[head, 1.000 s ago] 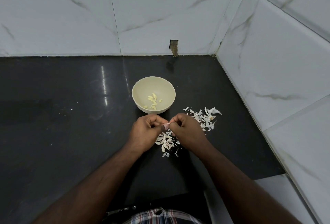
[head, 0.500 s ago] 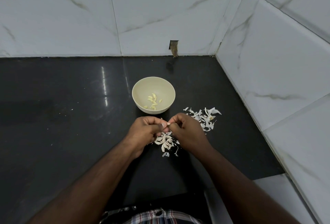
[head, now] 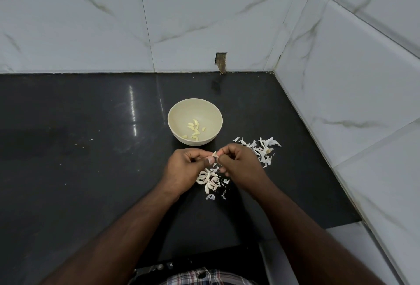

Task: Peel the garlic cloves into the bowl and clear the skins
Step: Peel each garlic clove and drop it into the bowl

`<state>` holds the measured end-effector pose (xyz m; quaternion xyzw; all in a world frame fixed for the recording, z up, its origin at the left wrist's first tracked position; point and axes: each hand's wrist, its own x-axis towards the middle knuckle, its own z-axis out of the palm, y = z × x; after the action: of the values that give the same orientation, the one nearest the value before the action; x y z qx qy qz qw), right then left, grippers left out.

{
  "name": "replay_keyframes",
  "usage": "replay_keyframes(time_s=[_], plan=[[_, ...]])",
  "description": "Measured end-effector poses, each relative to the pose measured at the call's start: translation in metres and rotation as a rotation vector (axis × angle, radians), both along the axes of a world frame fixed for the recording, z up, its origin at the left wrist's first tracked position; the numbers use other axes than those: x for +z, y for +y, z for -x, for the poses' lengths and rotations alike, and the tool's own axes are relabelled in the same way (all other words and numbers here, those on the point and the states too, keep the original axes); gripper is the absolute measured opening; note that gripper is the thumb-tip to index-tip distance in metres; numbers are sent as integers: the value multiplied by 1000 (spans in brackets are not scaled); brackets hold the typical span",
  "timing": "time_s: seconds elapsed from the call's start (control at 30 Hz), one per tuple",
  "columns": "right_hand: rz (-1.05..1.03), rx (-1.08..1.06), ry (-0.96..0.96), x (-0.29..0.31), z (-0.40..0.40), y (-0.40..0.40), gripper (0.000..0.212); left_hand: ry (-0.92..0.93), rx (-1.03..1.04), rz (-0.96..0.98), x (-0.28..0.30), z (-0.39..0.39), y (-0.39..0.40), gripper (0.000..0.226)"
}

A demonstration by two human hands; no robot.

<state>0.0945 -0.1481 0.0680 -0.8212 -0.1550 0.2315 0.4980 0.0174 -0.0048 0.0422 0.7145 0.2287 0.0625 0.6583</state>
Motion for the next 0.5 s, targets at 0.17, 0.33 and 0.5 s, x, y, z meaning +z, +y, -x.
replay_keyframes(time_s=[0.17,0.33,0.5], plan=[[98,22,-56,-7,0,-5,11,-15,35,121,3,2,-5,8],[185,-86,-85,-10,-15,-25,20,-5,65,169,4,1,-4,8],[296,-143,-262,-3,-27,-45,19,10,48,135,1,0,-5,10]])
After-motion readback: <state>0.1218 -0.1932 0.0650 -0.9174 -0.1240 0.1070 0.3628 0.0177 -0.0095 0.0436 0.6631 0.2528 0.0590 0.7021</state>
